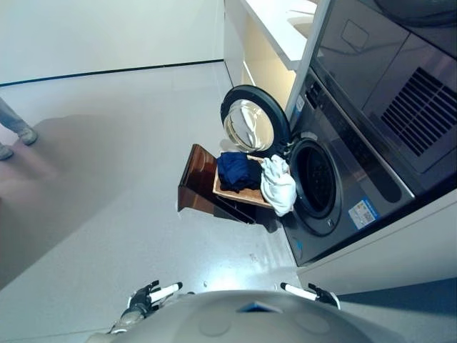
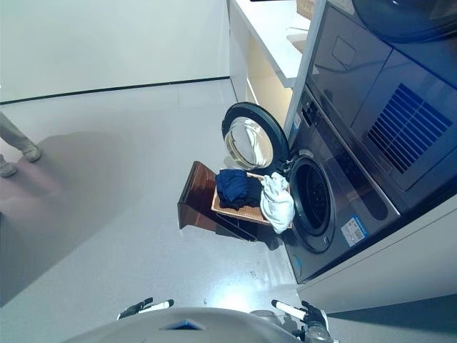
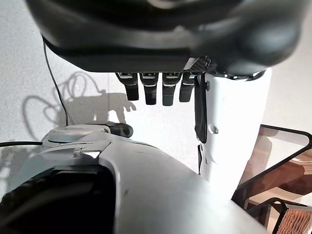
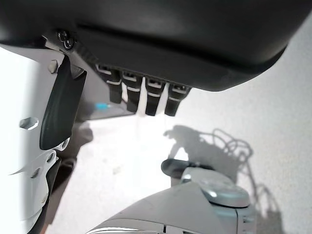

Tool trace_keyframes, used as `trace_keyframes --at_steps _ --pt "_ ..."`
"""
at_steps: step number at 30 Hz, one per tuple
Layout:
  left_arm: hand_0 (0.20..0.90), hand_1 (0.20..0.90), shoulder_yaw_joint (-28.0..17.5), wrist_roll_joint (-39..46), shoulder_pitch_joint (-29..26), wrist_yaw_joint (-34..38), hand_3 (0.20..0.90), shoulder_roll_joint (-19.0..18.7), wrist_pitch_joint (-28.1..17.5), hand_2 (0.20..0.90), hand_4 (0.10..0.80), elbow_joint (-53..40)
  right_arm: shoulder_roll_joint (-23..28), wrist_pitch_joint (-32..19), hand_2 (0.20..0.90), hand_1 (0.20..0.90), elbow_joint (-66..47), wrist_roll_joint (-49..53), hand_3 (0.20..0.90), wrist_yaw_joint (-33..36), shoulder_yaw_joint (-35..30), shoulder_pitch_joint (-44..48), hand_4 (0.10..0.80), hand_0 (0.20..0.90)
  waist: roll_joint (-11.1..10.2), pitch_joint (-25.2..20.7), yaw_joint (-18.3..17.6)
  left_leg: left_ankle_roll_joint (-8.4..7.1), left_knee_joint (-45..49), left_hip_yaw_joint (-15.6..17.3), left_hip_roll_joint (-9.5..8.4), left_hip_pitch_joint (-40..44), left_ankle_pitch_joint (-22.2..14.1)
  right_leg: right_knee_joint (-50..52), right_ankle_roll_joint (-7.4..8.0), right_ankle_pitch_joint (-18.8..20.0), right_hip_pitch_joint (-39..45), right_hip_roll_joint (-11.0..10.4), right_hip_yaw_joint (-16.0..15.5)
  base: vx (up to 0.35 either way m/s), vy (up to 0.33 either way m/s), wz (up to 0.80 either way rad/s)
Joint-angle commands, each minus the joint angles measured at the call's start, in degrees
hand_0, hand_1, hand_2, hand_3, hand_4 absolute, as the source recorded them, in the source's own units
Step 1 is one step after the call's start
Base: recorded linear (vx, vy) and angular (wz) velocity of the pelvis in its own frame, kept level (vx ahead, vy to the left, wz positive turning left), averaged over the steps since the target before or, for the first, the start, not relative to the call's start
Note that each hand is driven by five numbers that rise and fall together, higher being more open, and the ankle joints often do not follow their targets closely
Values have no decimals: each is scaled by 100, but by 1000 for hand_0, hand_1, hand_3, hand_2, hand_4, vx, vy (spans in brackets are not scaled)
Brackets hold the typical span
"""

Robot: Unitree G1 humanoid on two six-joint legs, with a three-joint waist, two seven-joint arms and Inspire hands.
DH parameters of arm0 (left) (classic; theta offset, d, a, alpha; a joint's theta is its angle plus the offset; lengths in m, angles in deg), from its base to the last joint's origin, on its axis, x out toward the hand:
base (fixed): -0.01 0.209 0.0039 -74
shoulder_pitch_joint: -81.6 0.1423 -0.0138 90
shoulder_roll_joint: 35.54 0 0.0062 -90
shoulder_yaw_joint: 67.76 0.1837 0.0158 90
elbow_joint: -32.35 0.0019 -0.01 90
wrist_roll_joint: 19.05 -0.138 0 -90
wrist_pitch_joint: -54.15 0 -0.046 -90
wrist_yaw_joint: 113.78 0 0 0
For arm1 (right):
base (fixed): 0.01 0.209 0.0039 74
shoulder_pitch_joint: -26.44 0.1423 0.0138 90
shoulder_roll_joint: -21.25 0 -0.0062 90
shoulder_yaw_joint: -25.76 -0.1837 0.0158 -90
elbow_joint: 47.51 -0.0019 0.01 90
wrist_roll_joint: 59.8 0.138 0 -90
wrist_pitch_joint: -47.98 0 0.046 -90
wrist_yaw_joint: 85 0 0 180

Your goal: Pick up the clothes and place them into the washing machine

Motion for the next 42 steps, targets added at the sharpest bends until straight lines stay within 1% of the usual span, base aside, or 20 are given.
trace_keyframes --at_steps 1,13,15,16,17,20,21,24,27,29,30,31,34,36,37,38,39,40,41,42 --pt "900 900 -3 -131 -577 111 900 91 -209 900 800 438 139 -256 900 900 345 -67 900 55 -289 509 800 900 -105 65 83 -96 -39 -78 -242 -8 -240 -4 66 298 -225 43 -232 0 0 0" --pt "900 900 35 -78 -682 78 900 126 -270 900 800 362 178 -209 900 900 367 0 900 -20 -350 530 800 900 -125 144 14 117 -39 -193 -479 -37 -274 447 107 275 -438 -236 -158 2 77 1" --pt "900 900 29 -73 -707 61 900 104 -288 900 800 343 173 -208 900 900 332 20 900 -26 -348 550 800 900 -151 160 27 170 -39 -266 -569 -67 -266 511 158 279 -466 -334 -192 16 117 4" --pt "900 900 29 -73 -708 60 900 104 -288 900 800 343 172 -208 900 900 332 21 900 -26 -348 551 800 900 -152 159 25 172 -39 -268 -571 -69 -264 513 159 278 -468 -337 -193 -3 116 7" --pt "900 900 33 -91 -714 56 900 79 -290 900 800 359 162 -219 900 900 306 43 900 -28 -360 564 800 900 -180 180 13 198 -39 -293 -620 -101 -277 614 195 302 -555 -422 -175 -10 108 8" --pt "900 900 40 -116 -718 68 900 58 -296 900 800 370 154 -233 900 900 254 88 900 -14 -383 597 800 900 -199 215 16 249 -39 -314 -690 -124 -300 732 220 318 -648 -503 -137 -4 121 9" --pt "900 900 32 -139 -705 81 900 40 -301 900 800 401 151 -242 900 900 250 106 900 -16 -406 610 800 900 -205 238 21 297 -39 -309 -754 -112 -339 812 244 335 -690 -580 -90 6 86 6" --pt "900 900 3 -158 -690 76 900 21 -295 900 800 433 151 -232 900 900 286 108 900 -11 -428 593 800 900 -194 267 27 363 -39 -322 -832 -63 -387 968 253 344 -733 -682 -61 27 162 3" --pt "900 900 -54 -177 -681 68 900 -36 -280 900 800 474 161 -231 900 900 313 151 900 -17 -525 543 800 900 -128 320 -2 475 -39 -373 -962 100 -466 1591 157 398 -915 -809 9 53 161 7" --pt "900 900 -77 -149 -697 62 900 -71 -267 900 800 449 162 -235 900 900 338 177 900 7 -542 555 800 900 -88 388 -23 531 -39 -373 -994 177 -483 2051 50 478 -1105 -811 21 25 119 -2" --pt "900 900 -78 -149 -698 61 900 -71 -266 900 800 449 162 -236 900 900 338 177 900 7 -541 557 800 900 -91 390 -21 532 -39 -370 -997 177 -483 2069 50 470 -1116 -813 28 41 109 -3" --pt "900 900 -103 -147 -707 67 900 -107 -259 900 800 429 151 -252 900 900 317 223 900 9 -544 562 800 900 -56 460 -49 580 -39 -377 -1000 284 -516 2398 -16 514 -1291 -763 81 58 89 2" --pt "900 900 -105 -139 -727 67 900 -138 -267 900 800 400 115 -281 900 900 265 268 900 19 -540 568 800 900 -30 506 -91 584 -34 -317 -992 417 -603 2229 -33 458 -1558 -626 0 100 53 -6" --pt "900 900 -92 -134 -728 87 900 -116 -279 900 800 371 115 -282 900 900 251 249 900 39 -543 571 800 900 -29 535 -129 566 -36 -290 -993 539 -699 1802 28 657 -1757 -598 -182 155 -31 -3" --pt "900 900 -84 -117 -737 87 900 -103 -290 900 800 353 114 -279 900 900 243 235 900 35 -544 571 800 900 -71 553 -180 551 -39 -318 -1032 596 -740 1488 95 837 -1900 -594 -202 134 -40 0" --pt "900 900 -84 -116 -736 86 900 -102 -290 900 800 353 116 -279 900 900 242 235 900 36 -543 570 800 900 -51 556 -184 549 -39 -322 -1011 608 -755 1456 95 847 -1870 -575 -219 182 -76 6" --pt "900 900 -50 -69 -760 96 900 -82 -304 900 800 325 95 -281 900 900 200 235 900 58 -547 597 800 900 -96 611 -278 508 -39 -391 -997 723 -834 1046 210 1182 -2115 -581 -168 204 -75 8" --pt "900 900 -20 -34 -764 102 900 -58 -317 900 800 304 77 -265 900 900 181 232 900 78 -552 602 800 900 -93 640 -325 482 -39 -422 -960 807 -909 771 263 1361 -2243 -554 -199 197 -76 7" --pt "900 900 -20 -34 -764 102 900 -57 -317 900 800 304 78 -265 900 900 180 232 900 78 -552 602 800 900 -89 643 -325 482 -39 -422 -956 810 -912 766 262 1363 -2237 -551 -202 212 -66 4" --pt "900 900 9 11 -753 115 900 -41 -323 900 800 309 47 -234 900 900 145 198 900 95 -551 597 800 900 -114 660 -400 431 -39 -460 -921 899 -985 521 320 1508 -2353 -512 -203 195 -69 5"
